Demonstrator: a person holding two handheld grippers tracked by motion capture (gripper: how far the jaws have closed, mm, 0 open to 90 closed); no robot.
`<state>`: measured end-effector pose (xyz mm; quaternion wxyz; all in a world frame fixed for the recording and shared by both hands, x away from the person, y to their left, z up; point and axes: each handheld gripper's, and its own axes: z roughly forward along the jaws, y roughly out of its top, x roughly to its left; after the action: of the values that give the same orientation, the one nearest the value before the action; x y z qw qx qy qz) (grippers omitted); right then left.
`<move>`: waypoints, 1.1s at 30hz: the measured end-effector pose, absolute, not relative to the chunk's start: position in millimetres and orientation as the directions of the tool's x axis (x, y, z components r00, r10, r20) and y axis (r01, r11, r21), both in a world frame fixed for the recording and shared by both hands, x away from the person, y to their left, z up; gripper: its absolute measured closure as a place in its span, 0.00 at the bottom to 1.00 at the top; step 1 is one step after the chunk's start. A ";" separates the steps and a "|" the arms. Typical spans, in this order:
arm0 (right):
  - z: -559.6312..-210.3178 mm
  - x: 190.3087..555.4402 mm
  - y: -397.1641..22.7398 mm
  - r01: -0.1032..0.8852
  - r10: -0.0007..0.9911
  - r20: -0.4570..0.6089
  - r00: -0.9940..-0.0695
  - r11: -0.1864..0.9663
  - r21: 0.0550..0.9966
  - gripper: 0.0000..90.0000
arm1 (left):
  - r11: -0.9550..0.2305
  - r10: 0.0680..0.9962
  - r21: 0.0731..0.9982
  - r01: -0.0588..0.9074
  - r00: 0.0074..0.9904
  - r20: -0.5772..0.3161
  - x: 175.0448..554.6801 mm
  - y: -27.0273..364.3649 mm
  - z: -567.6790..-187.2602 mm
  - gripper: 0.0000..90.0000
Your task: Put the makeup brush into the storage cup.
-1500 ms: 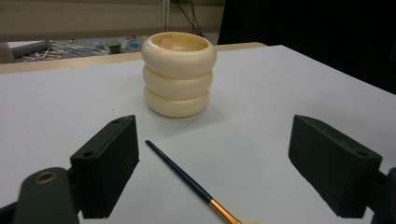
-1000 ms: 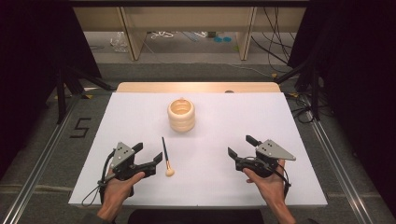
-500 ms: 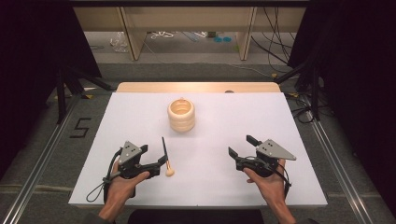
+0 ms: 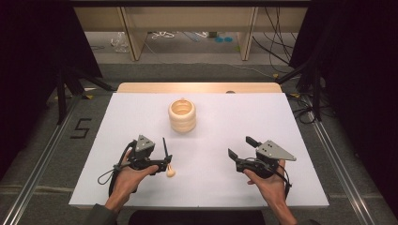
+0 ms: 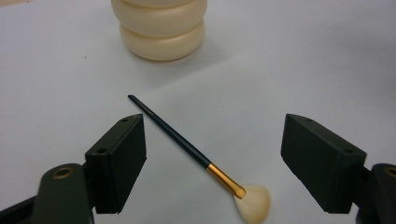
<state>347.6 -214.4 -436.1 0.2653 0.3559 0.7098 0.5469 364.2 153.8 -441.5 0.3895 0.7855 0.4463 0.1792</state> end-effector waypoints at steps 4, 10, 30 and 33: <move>-437.1 348.3 -214.6 0.211 0.794 0.019 -0.607 0.139 0.968 0.23 | -0.327 0.845 0.744 0.583 0.533 -0.045 368.9 151.6 -442.7 0.26; -436.9 347.9 -213.8 0.217 0.795 0.013 -0.606 0.150 0.965 0.23 | -0.356 0.846 0.707 0.611 0.532 -0.034 376.8 154.6 -442.5 0.28; -437.1 346.8 -213.1 0.234 0.794 0.033 -0.607 0.139 0.962 0.24 | -0.465 0.822 0.590 0.660 0.569 0.012 401.8 138.5 -446.4 0.33; -437.0 346.8 -213.1 0.232 0.791 0.030 -0.611 0.143 0.962 0.24 | -0.459 0.827 0.585 0.669 0.562 0.007 405.3 137.4 -449.6 0.34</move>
<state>346.8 -213.1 -437.0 0.2555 0.3593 0.7115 0.5471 405.3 137.4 -449.6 0.2699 0.8414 0.4445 0.1467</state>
